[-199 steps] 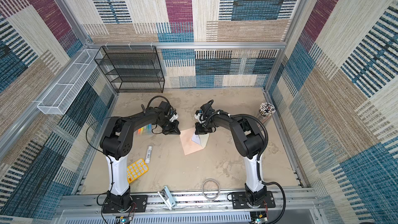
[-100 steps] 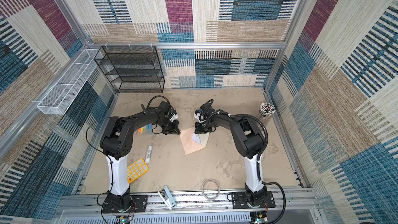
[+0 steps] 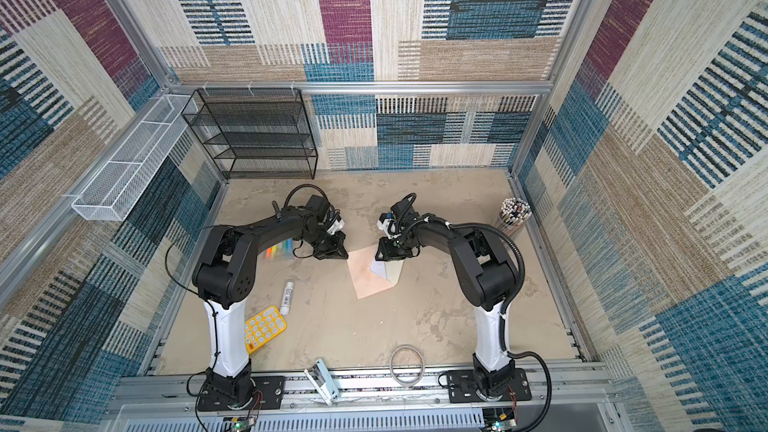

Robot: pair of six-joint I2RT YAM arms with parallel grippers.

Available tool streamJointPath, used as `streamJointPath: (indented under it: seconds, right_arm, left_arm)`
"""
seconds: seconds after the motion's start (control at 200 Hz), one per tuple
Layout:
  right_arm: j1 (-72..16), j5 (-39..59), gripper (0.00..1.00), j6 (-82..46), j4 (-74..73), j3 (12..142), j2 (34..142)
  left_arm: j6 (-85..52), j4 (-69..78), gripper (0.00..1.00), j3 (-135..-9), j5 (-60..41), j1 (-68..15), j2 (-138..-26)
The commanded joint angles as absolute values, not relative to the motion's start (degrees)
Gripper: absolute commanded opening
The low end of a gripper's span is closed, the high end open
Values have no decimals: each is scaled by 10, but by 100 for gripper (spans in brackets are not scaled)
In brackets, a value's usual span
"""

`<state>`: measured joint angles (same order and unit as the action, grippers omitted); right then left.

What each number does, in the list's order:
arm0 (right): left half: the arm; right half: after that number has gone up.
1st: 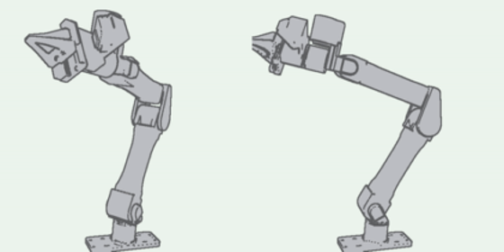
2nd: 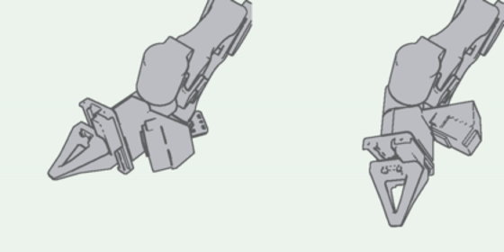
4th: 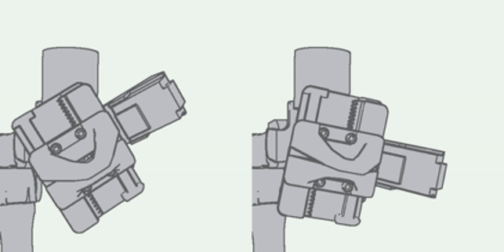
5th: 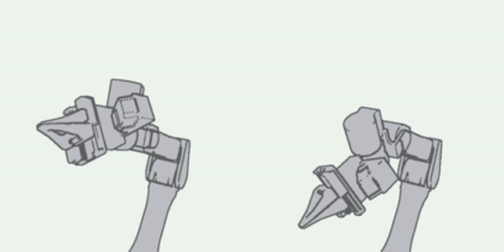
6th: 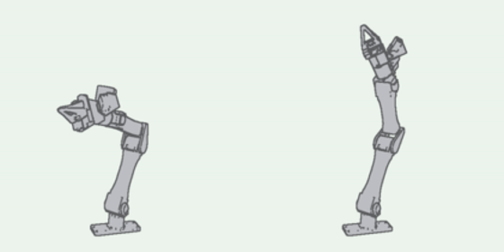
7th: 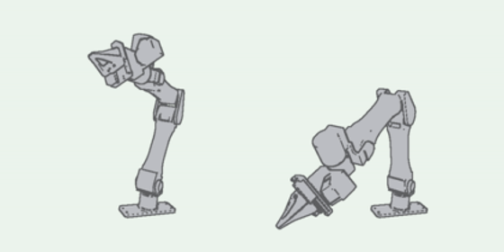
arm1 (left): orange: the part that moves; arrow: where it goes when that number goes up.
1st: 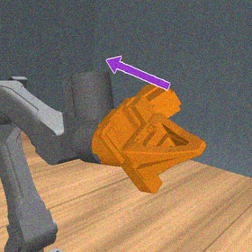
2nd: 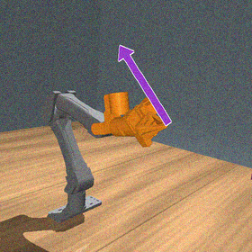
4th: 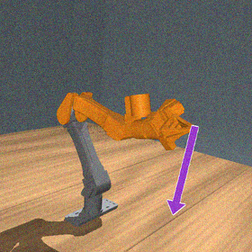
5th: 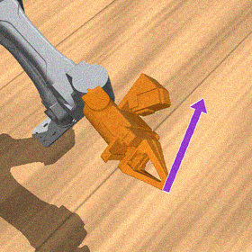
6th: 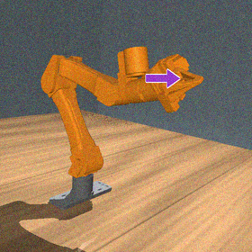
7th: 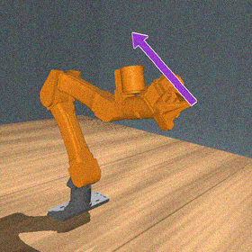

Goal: Place the letter into the envelope and seal it

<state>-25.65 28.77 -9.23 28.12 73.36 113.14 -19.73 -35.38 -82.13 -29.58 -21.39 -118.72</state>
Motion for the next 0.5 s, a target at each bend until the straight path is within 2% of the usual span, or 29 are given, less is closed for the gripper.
streamJointPath:
  seconds: [0.0, 0.496]
  right_arm:
    - [-254, 296, 31, -103, 271, 723, 1120]
    - [-254, 320, 14, -115, 250, 719, 1135]
  left_arm:
    - [-184, -353, 0, -819, -301, -214, -1182]
    - [-185, -350, 0, -820, -308, -214, -1187]
